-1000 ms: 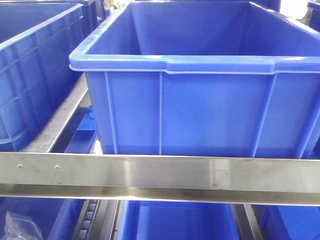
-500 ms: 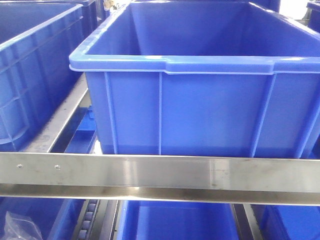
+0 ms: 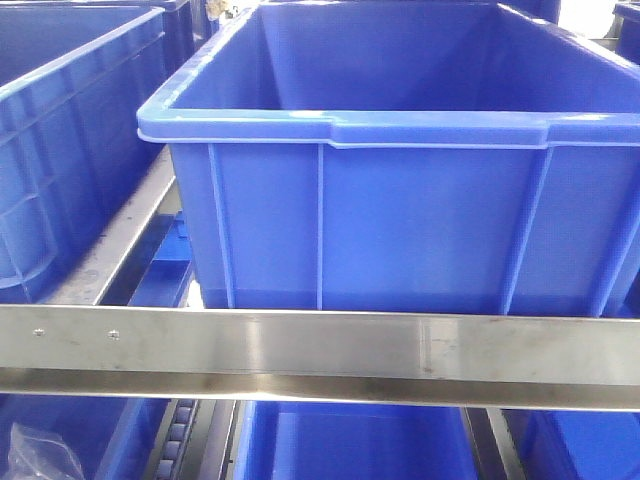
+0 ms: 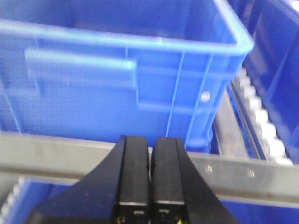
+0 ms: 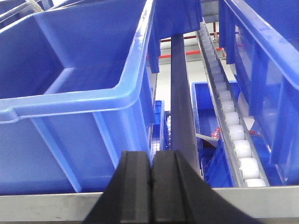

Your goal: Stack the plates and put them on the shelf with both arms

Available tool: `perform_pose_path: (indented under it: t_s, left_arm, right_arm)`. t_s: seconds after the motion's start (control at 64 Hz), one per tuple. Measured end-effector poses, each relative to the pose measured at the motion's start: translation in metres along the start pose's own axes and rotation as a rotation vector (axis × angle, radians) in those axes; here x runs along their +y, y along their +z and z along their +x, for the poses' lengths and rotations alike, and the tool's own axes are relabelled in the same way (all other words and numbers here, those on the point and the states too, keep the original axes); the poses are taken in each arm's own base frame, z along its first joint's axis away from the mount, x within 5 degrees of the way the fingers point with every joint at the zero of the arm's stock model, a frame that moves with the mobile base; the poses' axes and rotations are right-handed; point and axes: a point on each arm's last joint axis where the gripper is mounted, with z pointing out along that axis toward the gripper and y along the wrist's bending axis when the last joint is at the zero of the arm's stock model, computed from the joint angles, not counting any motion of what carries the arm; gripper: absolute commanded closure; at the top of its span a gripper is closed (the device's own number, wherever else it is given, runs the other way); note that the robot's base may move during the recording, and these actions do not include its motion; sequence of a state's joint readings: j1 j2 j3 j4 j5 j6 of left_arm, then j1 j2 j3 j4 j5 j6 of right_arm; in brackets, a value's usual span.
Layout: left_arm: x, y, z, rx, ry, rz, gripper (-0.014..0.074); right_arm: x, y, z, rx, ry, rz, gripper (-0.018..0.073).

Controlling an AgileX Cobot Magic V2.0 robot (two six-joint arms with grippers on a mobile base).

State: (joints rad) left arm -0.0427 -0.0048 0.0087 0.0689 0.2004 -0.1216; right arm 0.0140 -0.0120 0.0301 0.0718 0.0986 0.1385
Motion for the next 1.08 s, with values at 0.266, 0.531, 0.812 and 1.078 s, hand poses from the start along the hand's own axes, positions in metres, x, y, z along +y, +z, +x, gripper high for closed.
perform_pose_path:
  t_s: [0.266,0.531,0.812,1.078]
  left_arm:
    - [-0.0004,-0.0003,-0.0069,-0.076,0.071,0.002,0.051]
    - [-0.0004,-0.0003,-0.0069,-0.076,0.079,0.002,0.051]
    - [-0.0004,-0.0003,-0.0069,-0.076,0.081,0.002,0.051]
    - [-0.0004,-0.0003,-0.0069,-0.076,0.081,0.002,0.051]
  right_arm:
    - [0.0,0.0,0.0,0.0,0.0,0.0,0.0541]
    - [0.0,0.0,0.0,0.0,0.0,0.0,0.0541]
    - [0.0,0.0,0.0,0.0,0.0,0.0,0.0541]
    - [0.0,0.0,0.0,0.0,0.0,0.0,0.0541]
